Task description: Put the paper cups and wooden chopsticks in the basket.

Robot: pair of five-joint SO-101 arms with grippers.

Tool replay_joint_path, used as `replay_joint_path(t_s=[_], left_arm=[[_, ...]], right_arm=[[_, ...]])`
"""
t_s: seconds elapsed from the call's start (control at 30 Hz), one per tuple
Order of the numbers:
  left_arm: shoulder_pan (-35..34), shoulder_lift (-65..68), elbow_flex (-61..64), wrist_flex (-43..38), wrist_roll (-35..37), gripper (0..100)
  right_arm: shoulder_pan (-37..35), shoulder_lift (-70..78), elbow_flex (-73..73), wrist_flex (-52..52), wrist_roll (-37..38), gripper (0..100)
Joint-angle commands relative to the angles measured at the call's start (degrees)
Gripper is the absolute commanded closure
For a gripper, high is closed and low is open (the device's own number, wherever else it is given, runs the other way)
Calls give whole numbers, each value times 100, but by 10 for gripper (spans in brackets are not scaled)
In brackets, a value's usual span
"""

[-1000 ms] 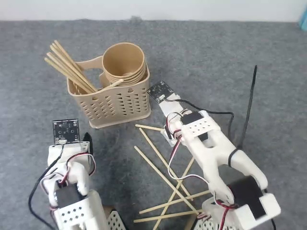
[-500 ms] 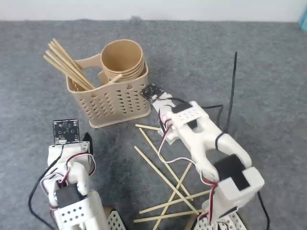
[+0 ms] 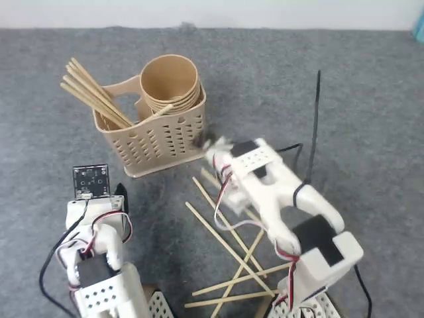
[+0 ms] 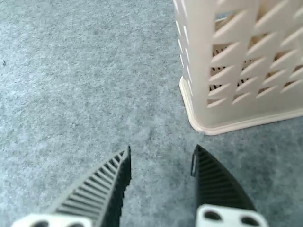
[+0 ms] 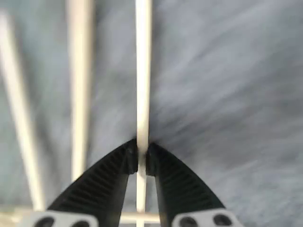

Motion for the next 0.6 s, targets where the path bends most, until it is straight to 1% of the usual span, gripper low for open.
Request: replay_joint_path(t_s=[0.0, 0.3, 0.57], left_arm=[[-44, 44, -92, -158, 35, 797], [-26, 44, -92, -167, 35, 797], [-26, 44, -57, -246, 35, 797]], right_arm=[[-338, -901, 316, 813, 686, 989], [-207, -3196, 1073, 901, 659, 990], [-259, -5684, 1345, 822, -229, 991]])
